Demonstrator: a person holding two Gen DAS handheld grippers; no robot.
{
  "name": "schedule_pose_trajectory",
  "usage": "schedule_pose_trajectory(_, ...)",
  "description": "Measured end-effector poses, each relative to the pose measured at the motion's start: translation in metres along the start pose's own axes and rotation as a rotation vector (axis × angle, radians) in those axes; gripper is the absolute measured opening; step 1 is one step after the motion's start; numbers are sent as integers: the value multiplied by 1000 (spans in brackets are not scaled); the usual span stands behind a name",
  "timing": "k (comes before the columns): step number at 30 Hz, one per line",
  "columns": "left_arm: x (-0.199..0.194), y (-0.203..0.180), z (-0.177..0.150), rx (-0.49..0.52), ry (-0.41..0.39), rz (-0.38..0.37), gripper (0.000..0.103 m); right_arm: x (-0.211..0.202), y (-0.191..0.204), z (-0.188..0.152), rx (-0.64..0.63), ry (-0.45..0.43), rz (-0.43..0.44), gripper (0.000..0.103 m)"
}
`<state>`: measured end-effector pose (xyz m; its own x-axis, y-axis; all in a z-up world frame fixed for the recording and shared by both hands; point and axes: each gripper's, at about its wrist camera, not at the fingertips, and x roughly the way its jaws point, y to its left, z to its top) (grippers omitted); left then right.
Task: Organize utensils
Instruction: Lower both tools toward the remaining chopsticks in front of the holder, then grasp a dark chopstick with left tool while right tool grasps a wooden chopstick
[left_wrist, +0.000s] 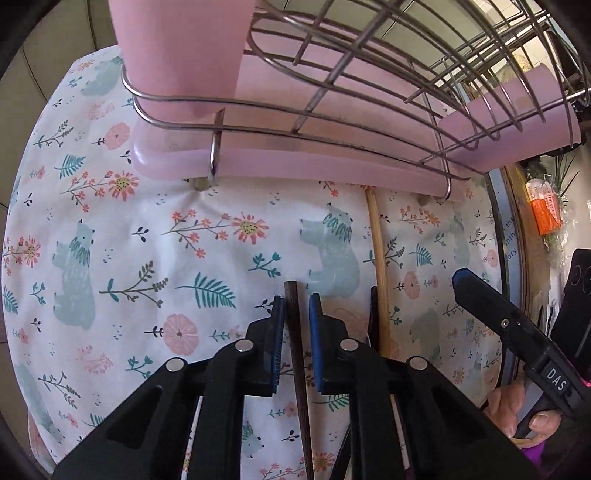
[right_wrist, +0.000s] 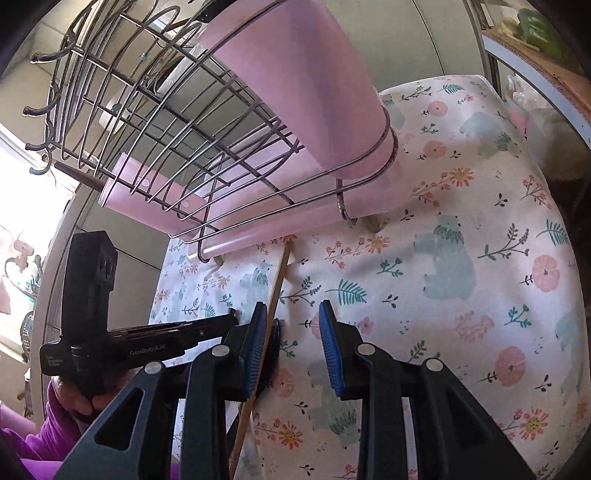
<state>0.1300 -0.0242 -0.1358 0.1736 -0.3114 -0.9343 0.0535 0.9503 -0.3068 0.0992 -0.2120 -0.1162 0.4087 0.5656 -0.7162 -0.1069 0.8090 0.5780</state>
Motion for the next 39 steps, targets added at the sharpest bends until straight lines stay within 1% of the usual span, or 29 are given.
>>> schedule_pose_trajectory(2, 2, -2, 1, 0, -3, 5, 13, 2, 0, 0, 3, 5, 1, 29)
schedule_pose_trajectory(4, 3, -4, 2, -3, -9, 18, 7, 4, -1, 2, 9, 15, 10, 29)
schedule_pose_trajectory(6, 3, -2, 2, -16, -18, 4, 6, 8, 1, 3, 16, 27, 26, 29)
schedule_pose_trajectory(9, -6, 13, -1, -36, -42, 6, 6, 16, 7, 7, 18, 49, 48, 29)
schedule_pose_trajectory(13, -17, 31, -8, -63, -62, 16, 6, 31, 17, 14, 8, 84, 46, 29)
schedule_pose_trajectory(16, -21, 49, -12, -84, -70, 20, 6, 47, 24, 20, 13, 120, 22, 29)
schedule_pose_trajectory(18, -21, 56, -14, -98, -71, -2, 6, 57, 25, 23, 24, 147, 10, 29)
schedule_pose_trajectory(22, -23, 59, -15, -92, -79, 0, 6, 77, 27, 24, 35, 188, -64, 26)
schedule_pose_trajectory(24, -21, 56, -15, -84, -83, 1, 6, 80, 27, 23, 20, 182, -91, 12)
schedule_pose_trajectory(26, -22, 56, -14, -86, -83, -7, 6, 80, 27, 23, 2, 188, -99, 7)
schedule_pose_trajectory(28, -25, 61, -16, -86, -83, -13, 6, 78, 26, 22, -10, 189, -119, 7)
schedule_pose_trajectory(30, -17, 57, -16, -85, -84, -14, 6, 75, 26, 20, -20, 195, -124, 7)
schedule_pose_trajectory(33, -19, 58, -16, -79, -82, -13, 6, 67, 25, 19, -43, 204, -148, 7)
schedule_pose_trajectory(39, -19, 52, -13, -47, -62, 6, 6, 61, 20, 12, -81, 257, -198, 7)
